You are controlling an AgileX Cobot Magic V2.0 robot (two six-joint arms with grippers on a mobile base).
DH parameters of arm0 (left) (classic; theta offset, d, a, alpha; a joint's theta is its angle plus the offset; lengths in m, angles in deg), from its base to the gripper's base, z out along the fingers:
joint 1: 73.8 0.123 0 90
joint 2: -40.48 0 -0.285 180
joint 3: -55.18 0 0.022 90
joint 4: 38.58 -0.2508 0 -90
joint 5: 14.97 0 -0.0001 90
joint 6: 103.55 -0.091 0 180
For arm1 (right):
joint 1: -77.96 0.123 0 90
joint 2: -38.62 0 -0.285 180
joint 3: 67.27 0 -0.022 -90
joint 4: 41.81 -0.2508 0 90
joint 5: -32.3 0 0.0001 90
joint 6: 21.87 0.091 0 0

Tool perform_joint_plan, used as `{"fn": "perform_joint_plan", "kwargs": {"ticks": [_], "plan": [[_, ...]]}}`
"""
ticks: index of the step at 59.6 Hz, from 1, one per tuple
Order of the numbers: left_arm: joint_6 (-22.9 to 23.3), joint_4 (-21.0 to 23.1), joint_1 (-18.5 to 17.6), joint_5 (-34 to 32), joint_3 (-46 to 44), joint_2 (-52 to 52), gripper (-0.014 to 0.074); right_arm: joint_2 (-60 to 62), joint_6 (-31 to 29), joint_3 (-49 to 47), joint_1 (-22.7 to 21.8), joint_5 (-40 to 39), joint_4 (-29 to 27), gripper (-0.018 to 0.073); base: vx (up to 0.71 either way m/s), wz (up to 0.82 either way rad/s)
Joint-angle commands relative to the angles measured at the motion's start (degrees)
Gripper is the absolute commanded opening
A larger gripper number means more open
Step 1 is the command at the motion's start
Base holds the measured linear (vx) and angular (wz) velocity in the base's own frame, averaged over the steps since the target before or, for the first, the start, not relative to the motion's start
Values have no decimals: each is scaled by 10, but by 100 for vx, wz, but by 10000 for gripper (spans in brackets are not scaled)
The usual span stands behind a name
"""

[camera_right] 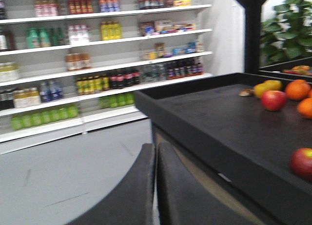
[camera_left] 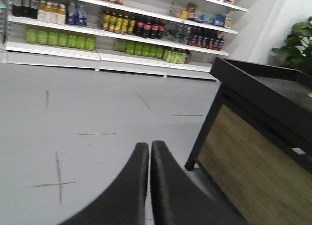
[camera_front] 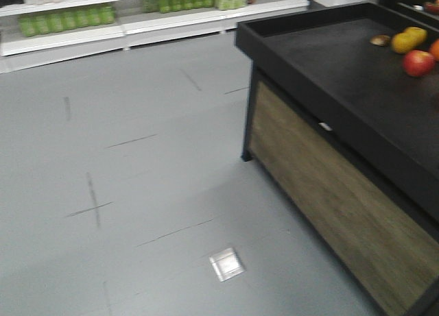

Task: Pick three apples into basket with both arms
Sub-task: 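Drive up to the table holding the light-blue basket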

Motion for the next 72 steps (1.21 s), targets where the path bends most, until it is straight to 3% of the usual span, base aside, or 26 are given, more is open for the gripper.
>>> {"fn": "perform_joint_plan", "kwargs": {"ticks": [1, 72], "plan": [[3, 1, -3, -43, -15, 7, -6, 6, -3, 8, -2, -40, 1, -4, 16, -58], [3, 1, -3, -43, -15, 7, -6, 6, -3, 8, -2, -40, 1, -4, 13, -52]]}}
